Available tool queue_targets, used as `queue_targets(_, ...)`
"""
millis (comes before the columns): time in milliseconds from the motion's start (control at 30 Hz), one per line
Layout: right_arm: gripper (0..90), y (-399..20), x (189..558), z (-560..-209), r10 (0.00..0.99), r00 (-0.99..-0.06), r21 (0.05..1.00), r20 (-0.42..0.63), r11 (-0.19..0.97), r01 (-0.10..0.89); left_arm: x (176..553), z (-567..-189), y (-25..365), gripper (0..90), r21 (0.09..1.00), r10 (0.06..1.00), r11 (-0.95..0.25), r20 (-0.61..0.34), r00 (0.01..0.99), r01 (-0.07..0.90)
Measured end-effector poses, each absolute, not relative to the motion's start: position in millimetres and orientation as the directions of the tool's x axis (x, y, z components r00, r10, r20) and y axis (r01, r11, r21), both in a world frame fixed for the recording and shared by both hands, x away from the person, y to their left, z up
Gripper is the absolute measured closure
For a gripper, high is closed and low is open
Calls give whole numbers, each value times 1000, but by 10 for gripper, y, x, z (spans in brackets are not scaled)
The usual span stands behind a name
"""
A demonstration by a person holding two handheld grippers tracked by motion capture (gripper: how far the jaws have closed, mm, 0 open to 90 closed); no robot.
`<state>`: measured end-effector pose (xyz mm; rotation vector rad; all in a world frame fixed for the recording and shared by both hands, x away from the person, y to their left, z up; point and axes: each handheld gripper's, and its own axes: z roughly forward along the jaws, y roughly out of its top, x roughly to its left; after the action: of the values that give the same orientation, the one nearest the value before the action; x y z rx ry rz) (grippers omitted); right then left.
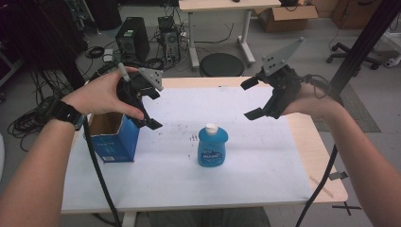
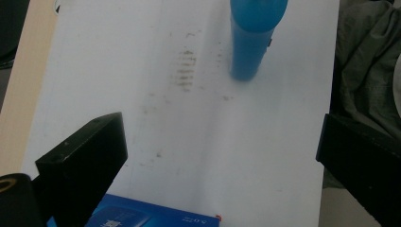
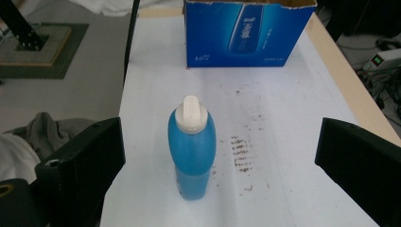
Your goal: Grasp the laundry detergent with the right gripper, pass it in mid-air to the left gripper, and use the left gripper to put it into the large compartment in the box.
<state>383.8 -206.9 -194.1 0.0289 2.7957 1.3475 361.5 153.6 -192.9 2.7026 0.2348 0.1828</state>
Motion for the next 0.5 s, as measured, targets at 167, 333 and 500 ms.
queue_targets(167,21,-2151,3904,-2107,52,-999,820,-12,572,20,3607,-1924,1547,34,418,200,-896,85,976,147)
queue_targets(333,20,-2199,3956,-2274,73,-997,841,9,539,47,3594,-1912,1543,34,421,198,-895,82,977,146)
queue_targets(500,18,-2219,3978,-2433,79,-996,861,26,504,63,3599,-1906,1544,34,422,198,-895,83,977,146)
